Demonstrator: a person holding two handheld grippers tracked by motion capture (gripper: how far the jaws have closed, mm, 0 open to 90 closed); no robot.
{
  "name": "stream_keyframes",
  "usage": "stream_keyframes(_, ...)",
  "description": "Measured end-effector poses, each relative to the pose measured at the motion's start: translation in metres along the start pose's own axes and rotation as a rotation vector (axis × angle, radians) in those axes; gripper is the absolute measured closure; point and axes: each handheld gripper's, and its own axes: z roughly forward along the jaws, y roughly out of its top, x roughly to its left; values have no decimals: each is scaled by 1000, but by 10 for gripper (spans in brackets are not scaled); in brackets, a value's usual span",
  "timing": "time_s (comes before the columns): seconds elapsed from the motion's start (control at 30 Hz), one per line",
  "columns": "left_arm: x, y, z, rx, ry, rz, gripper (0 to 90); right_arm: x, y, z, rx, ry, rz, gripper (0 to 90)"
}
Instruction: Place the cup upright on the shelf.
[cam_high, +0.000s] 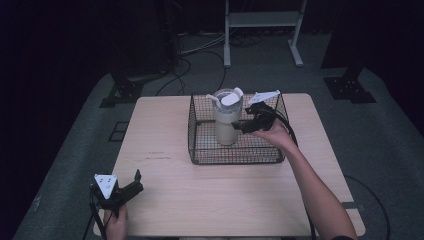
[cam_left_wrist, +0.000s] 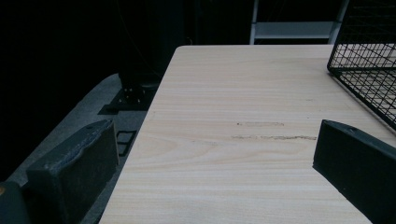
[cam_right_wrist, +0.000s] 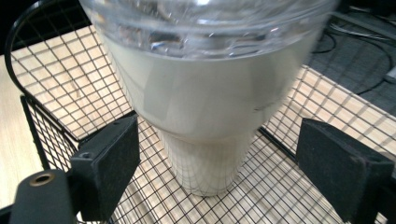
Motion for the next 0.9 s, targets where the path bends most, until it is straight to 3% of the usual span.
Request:
stream_keyframes(0.1, -1, 0, 0, 2, 0, 3, 0, 5, 1, -8, -9, -21, 5, 131)
stream_keyframes(0.37, -1, -1, -1, 3, -3, 5, 0, 13, -2, -28, -24, 3, 3, 131)
stream_keyframes(0.7, -2, 0, 0, 6, -11, 9, 0, 10, -6, -48, -31, 45, 47, 131)
stream_keyframes(0.9, -3, 0, 0, 5, -13, 11, 0, 11, -11, -55, -34, 47, 39, 131)
